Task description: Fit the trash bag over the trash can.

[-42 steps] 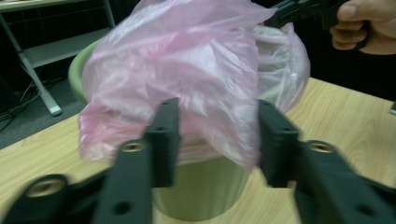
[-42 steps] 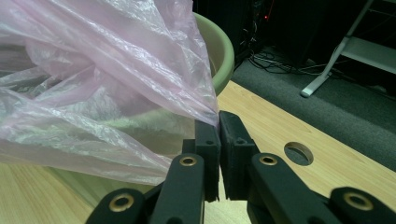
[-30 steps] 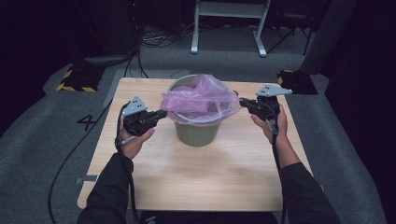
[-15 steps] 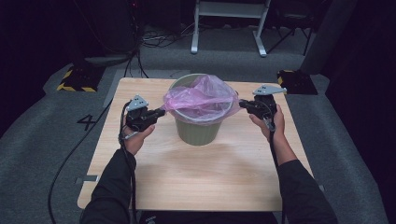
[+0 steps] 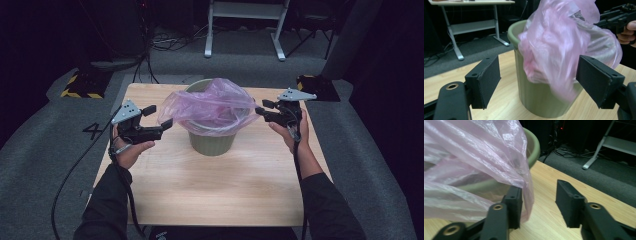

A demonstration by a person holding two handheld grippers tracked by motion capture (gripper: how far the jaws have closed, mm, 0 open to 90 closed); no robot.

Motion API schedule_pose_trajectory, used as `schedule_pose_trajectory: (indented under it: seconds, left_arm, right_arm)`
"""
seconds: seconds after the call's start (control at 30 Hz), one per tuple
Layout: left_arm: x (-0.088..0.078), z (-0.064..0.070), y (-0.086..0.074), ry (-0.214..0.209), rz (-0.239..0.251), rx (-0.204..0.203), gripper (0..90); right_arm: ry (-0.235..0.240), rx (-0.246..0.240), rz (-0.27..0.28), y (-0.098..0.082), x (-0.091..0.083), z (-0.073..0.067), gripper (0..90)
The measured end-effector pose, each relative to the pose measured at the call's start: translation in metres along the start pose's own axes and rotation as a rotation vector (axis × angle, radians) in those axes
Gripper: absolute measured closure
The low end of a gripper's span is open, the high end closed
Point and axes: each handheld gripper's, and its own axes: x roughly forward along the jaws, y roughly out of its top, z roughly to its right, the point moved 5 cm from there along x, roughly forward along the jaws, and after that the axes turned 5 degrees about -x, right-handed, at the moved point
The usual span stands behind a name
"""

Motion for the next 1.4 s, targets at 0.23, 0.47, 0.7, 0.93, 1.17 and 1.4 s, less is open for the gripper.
schedule_pose_trajectory:
  seconds: [0.23, 0.47, 0.7, 0.93, 1.17, 1.4]
  left_arm:
    - [0.014, -0.012, 0.02, -0.012, 0.009, -0.026, 38.0]
    - [0.044, -0.026, 0.025, 0.038, -0.08, -0.011, 60.2]
    - [0.069, -0.04, 0.024, 0.038, -0.1, -0.029, 83.3]
    - [0.091, -0.05, 0.015, 0.04, -0.157, -0.052, 89.8]
    - [0.104, -0.049, 0.003, -0.025, -0.193, -0.077, 89.8]
    - [0.112, -0.044, -0.009, -0.031, -0.242, -0.043, 89.9]
  right_arm:
    - [0.006, -0.04, 0.013, 0.009, 0.001, -0.005, 63.9]
    - [0.007, -0.05, -0.006, 0.01, 0.011, -0.003, 85.2]
    - [0.037, 0.002, -0.018, 0.006, 0.027, 0.001, 90.0]
    - [0.048, 0.036, -0.031, 0.002, 0.042, 0.004, 90.0]
    - [0.095, 0.065, -0.033, -0.007, 0.053, 0.005, 90.0]
    - [0.13, 0.049, -0.043, -0.013, 0.056, -0.001, 90.0]
